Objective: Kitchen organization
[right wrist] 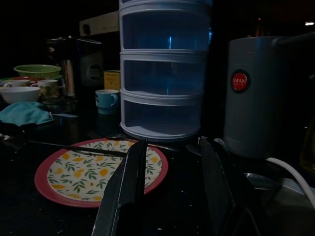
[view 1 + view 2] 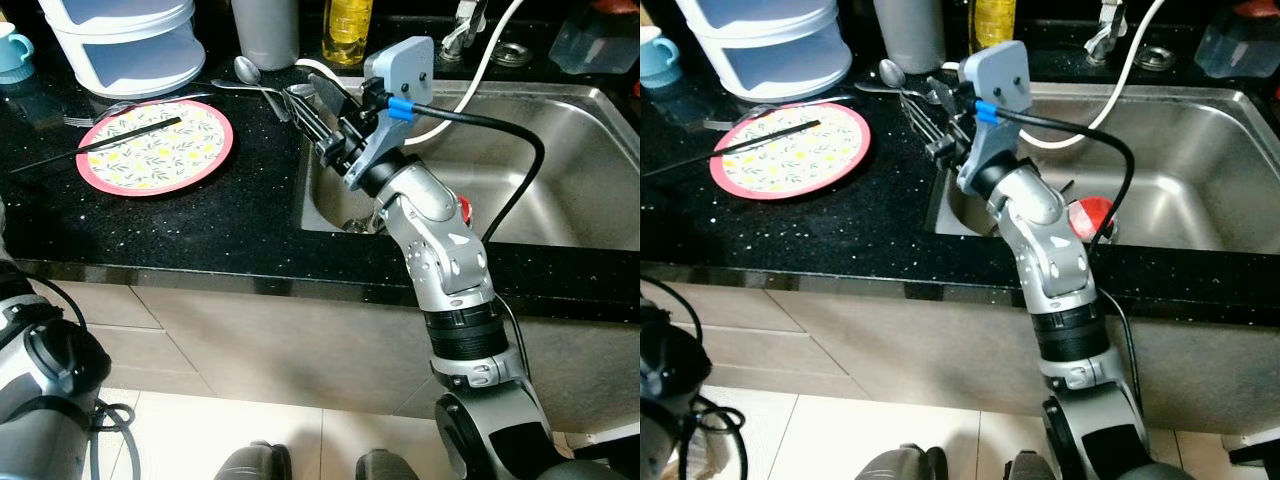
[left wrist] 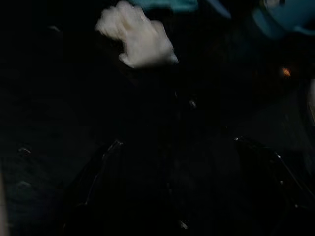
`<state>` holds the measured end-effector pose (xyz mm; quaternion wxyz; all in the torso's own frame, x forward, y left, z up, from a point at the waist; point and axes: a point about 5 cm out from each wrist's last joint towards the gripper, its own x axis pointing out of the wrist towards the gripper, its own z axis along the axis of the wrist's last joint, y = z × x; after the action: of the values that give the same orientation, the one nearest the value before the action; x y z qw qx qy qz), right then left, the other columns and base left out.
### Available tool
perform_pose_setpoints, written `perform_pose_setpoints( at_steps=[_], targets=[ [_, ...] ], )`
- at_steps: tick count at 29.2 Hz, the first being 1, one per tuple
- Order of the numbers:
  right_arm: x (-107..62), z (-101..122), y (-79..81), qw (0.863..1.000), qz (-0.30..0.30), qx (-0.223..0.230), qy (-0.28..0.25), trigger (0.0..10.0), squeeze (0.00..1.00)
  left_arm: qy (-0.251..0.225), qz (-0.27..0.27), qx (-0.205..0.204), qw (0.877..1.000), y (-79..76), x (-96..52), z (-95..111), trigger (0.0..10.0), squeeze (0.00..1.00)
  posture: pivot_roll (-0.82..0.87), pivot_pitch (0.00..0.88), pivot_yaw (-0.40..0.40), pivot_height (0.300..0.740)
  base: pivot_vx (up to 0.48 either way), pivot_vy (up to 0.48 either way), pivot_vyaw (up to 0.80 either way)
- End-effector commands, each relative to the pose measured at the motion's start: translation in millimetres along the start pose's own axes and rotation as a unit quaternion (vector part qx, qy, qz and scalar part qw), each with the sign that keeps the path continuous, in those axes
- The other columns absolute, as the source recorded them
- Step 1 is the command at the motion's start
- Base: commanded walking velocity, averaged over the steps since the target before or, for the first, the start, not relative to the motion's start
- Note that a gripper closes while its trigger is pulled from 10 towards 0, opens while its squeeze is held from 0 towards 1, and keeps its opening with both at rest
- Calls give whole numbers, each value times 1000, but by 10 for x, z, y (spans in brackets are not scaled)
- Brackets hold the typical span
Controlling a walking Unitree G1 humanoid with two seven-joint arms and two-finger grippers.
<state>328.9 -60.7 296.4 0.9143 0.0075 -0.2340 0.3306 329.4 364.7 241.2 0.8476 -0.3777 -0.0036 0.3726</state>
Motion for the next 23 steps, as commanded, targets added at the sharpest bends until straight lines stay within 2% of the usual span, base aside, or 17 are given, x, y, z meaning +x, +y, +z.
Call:
perform_pose_setpoints(
  at_steps=[1, 8, 9, 11, 12, 13, 23],
  targets=[
    [-3, 2, 10, 1000, 4, 2, -2, 10000, 0, 24, -23, -21, 999, -40, 29, -46, 10000, 0, -13, 95, 50, 740, 0, 0, 0],
    [-8, 5, -5, 1000, 2, 0, -1, 10000, 0, 45, -58, -14, 997, -165, 31, -158, 10000, 0, -22, 95, 47, 740, 0, 0, 0],
    [-9, 8, -6, 1000, 2, 0, -1, 10000, 0, 54, -76, -16, 995, -229, 27, -204, 8549, 0, -26, 95, 47, 740, 0, 0, 0],
    [-10, 11, -8, 1000, 2, -1, -1, 10000, 0, 64, -91, -18, 994, -285, 25, -258, 8275, 0, -29, 95, 48, 740, 0, 0, 0],
    [-11, 13, -7, 1000, 2, -2, -1, 10000, 0, 75, -106, -22, 991, -330, 26, -322, 2745, 0, -31, 95, 47, 740, 0, 0, 0],
    [-12, 15, -10, 1000, 1, -2, 0, 10000, 0, 82, -116, -25, 990, -360, 29, -372, 0, 0, -40, 94, 46, 740, 0, 0, 0],
    [-15, 22, -27, 1000, -1, -5, 1, 10000, 0, 92, -143, -30, 985, -415, 38, -463, 0, 0, -48, 91, 47, 740, 0, 0, 0]
  ],
)
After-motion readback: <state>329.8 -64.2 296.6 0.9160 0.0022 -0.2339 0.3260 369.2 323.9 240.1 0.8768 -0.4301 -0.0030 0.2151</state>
